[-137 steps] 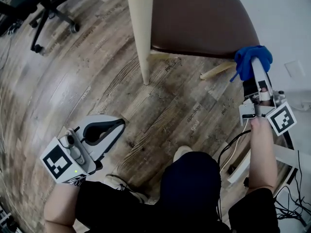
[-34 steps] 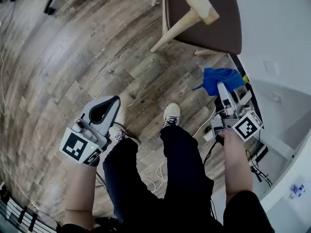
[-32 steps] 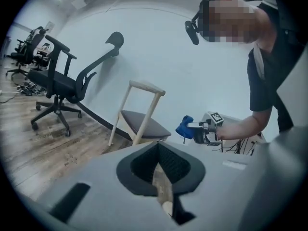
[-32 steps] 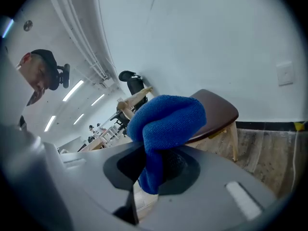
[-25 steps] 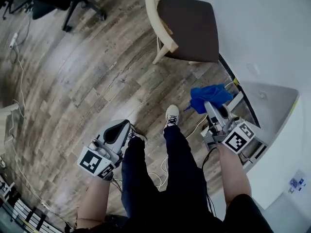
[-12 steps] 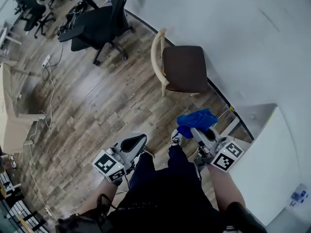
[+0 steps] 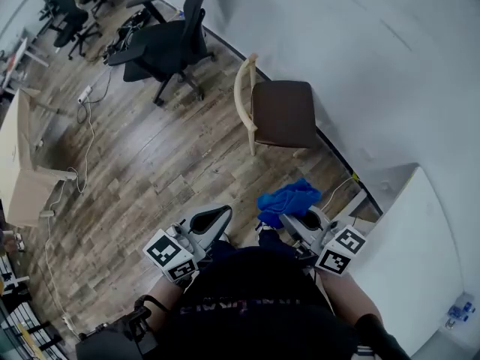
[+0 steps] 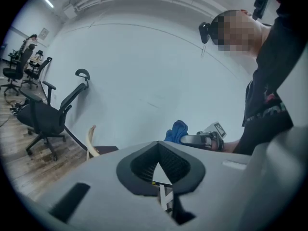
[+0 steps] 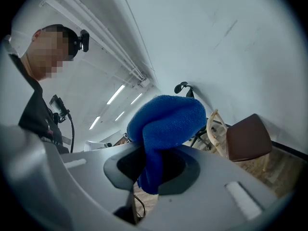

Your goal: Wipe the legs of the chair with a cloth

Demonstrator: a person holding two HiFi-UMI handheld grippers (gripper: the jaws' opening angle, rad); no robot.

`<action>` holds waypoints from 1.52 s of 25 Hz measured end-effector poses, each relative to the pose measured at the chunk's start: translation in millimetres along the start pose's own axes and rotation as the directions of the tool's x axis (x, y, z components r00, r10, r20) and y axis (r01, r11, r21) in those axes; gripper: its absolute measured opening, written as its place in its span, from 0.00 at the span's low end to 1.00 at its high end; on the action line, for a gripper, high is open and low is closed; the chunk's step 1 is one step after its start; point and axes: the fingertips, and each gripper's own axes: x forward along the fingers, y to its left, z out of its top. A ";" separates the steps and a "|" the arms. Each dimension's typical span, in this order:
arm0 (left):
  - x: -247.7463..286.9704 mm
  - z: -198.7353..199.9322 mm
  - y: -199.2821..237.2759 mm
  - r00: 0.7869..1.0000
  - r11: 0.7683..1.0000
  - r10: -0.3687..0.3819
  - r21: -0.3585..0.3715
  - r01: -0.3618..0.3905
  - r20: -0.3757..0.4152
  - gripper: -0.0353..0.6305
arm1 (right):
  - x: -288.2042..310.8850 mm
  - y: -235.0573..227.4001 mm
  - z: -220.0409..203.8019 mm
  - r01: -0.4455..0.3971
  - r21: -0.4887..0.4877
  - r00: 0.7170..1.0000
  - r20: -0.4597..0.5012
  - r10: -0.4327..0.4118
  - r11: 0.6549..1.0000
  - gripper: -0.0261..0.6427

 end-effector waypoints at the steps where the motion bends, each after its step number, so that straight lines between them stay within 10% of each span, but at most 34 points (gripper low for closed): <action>1: -4.3 -2.7 -2.1 1.000 1.000 -0.009 -0.020 0.009 0.000 0.05 | -0.9 6.0 -4.3 0.002 -0.007 1.000 -0.004 -0.002 1.000 0.14; 6: -35.8 -9.1 -9.1 0.998 0.991 -0.068 -0.117 0.069 0.012 0.05 | 1.5 41.4 -26.1 0.030 -0.002 0.999 0.025 -0.030 1.000 0.14; 38: -196.0 -59.6 -30.7 0.979 0.977 -0.204 -0.056 0.204 0.004 0.05 | 26.7 191.4 -155.4 0.121 -0.109 0.992 0.054 -0.115 0.987 0.14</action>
